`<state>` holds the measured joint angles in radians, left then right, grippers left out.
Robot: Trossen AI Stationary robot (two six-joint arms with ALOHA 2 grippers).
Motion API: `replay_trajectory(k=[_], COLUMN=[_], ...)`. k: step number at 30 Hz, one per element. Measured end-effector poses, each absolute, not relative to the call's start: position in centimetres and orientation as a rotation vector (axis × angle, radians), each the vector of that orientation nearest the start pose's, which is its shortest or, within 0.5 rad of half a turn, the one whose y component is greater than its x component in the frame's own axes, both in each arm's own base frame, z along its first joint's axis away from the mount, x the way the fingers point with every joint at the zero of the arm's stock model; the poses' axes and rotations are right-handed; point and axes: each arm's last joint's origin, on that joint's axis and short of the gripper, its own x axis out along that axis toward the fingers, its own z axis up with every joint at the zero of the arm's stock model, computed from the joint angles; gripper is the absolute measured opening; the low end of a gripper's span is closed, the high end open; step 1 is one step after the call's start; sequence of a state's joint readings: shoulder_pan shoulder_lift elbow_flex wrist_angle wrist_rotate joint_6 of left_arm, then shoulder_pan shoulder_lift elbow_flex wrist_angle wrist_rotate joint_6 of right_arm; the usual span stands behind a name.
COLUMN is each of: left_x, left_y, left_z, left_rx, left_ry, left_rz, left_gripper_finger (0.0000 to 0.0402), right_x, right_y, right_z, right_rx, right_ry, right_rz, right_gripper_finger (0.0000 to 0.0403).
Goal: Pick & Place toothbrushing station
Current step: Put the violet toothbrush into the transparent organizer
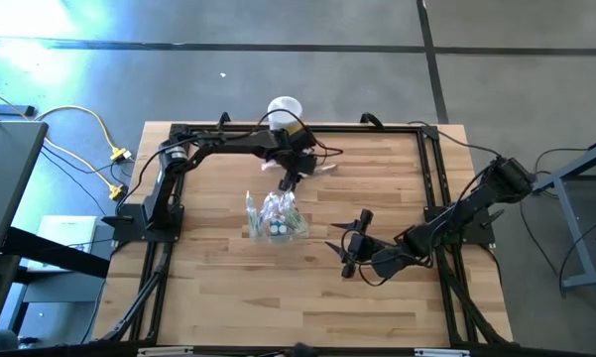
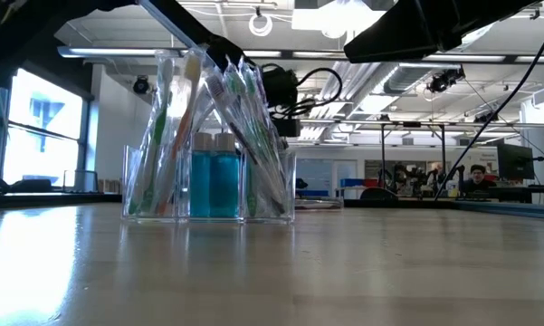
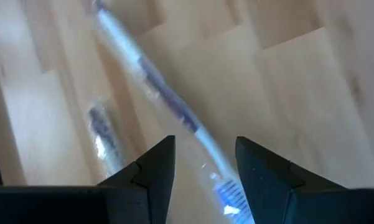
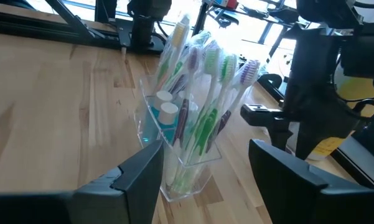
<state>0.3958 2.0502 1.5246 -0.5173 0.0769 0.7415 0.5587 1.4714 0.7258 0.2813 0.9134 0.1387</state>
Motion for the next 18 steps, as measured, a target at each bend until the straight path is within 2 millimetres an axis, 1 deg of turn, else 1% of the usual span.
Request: replay_trajectory(k=[6,10,14,18], left_x=[39.8,39.9,40.2,40.5], left_y=[16.9,16.9,17.0,17.3], left_z=[18.3,17.7,16.5,16.4], left_rx=[0.379,0.370,0.372,0.376], left_ry=[1.058,1.071,1.095,1.085], left_rz=[-0.080,-0.085,-0.078,-0.020], left_gripper_finger=[0.0161,0.0161,0.0161,0.0161], right_x=[25.9,25.9,25.9,25.9], right_y=[13.5,13.5,13.5,13.5], right_z=[20.6,20.6,20.6,20.6], right_rx=[-0.177,-0.177,-0.174,-0.174], right_ry=[0.320,0.319,0.316,0.315], right_rz=[-0.370,-0.370,-0.370,-0.370], right_gripper_finger=[0.0229,0.0229,0.0229,0.0229])
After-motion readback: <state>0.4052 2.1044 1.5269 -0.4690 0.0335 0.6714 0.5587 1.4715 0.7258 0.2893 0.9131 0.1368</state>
